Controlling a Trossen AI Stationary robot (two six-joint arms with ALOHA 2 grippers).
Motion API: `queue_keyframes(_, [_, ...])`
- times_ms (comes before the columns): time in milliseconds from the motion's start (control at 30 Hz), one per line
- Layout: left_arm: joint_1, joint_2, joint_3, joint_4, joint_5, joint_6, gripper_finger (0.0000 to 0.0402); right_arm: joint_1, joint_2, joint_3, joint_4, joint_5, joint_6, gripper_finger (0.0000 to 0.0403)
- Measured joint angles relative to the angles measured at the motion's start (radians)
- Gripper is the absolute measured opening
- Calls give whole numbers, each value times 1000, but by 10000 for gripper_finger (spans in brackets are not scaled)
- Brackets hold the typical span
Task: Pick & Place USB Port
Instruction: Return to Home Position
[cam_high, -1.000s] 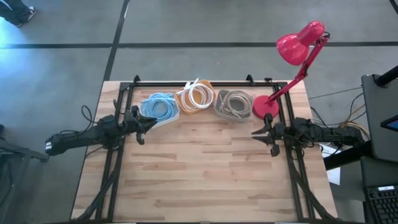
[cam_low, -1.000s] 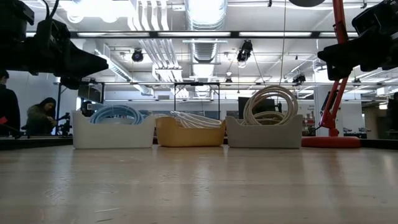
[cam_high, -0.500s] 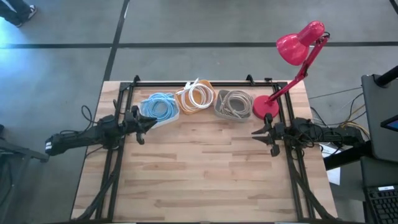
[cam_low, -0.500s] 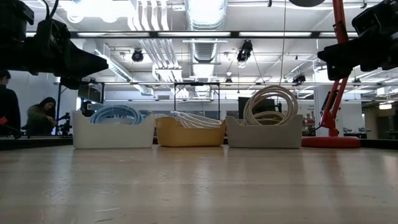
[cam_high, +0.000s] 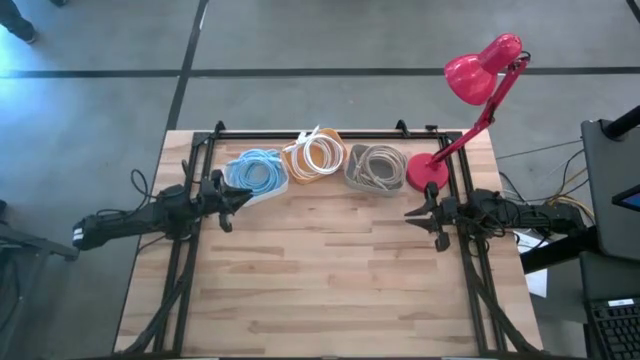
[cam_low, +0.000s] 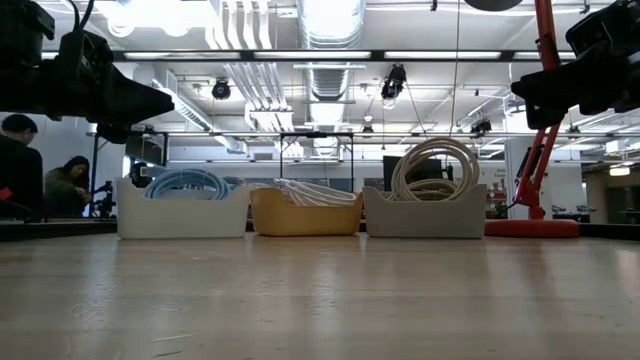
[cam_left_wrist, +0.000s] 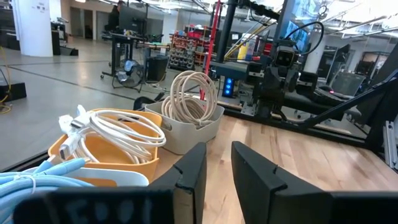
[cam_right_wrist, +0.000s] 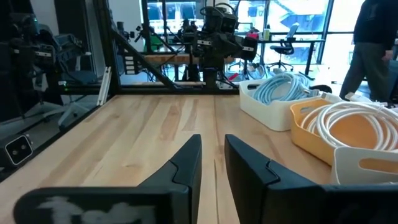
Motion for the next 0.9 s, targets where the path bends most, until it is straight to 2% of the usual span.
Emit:
queue_keyframes(533, [0,0,0,2,0,0,80,0,0,0,0,1,-1,89])
queue_keyframes(900, [0,0,0,3,1,0,80,0,0,0,0,0,0,70])
